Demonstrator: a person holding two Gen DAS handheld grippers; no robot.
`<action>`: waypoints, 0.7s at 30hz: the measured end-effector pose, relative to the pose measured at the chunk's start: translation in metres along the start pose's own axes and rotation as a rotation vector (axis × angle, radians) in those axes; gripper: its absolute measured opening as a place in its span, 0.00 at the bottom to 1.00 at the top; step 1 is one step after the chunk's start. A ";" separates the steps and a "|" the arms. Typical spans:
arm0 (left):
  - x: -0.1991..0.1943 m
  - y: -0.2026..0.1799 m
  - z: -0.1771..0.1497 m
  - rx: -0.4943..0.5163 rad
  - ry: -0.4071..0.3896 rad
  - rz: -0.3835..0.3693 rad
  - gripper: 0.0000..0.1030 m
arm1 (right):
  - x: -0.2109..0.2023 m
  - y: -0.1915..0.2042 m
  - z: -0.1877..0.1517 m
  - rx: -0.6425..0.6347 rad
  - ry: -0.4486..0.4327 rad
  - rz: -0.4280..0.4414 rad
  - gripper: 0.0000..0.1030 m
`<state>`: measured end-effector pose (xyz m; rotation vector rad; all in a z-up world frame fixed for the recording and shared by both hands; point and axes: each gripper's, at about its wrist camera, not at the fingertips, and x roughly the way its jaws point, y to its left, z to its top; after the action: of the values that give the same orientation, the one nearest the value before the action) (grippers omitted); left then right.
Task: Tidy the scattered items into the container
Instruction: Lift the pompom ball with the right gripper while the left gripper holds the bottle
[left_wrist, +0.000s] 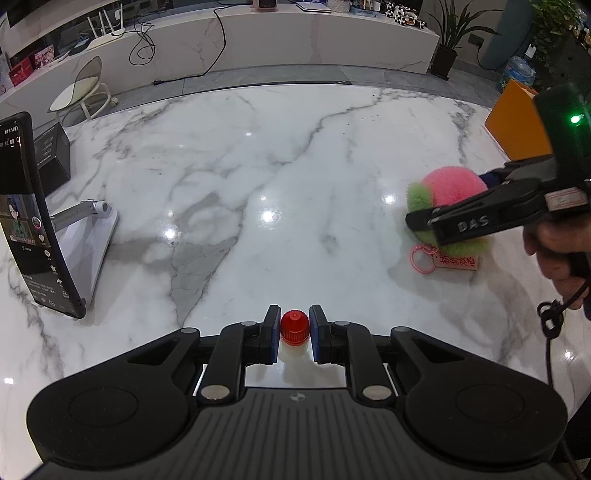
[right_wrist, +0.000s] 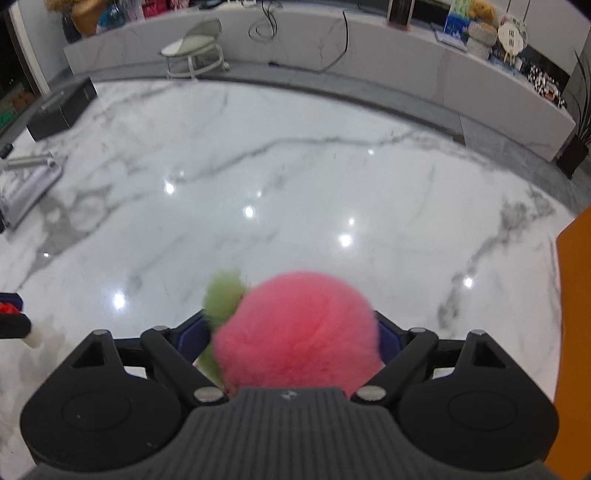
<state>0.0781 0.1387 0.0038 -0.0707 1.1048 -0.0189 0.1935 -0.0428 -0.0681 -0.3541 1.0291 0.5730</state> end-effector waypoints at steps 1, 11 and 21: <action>0.000 0.000 0.000 0.000 0.000 0.001 0.18 | 0.002 0.001 0.000 0.001 0.007 -0.002 0.86; 0.000 -0.004 0.001 0.008 0.001 -0.002 0.18 | 0.002 -0.001 -0.002 0.027 0.033 -0.012 0.63; -0.001 -0.008 0.002 0.009 -0.008 -0.002 0.18 | -0.012 -0.006 -0.002 0.048 0.021 0.010 0.52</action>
<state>0.0801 0.1307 0.0060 -0.0633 1.0964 -0.0251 0.1911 -0.0524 -0.0586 -0.3136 1.0640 0.5532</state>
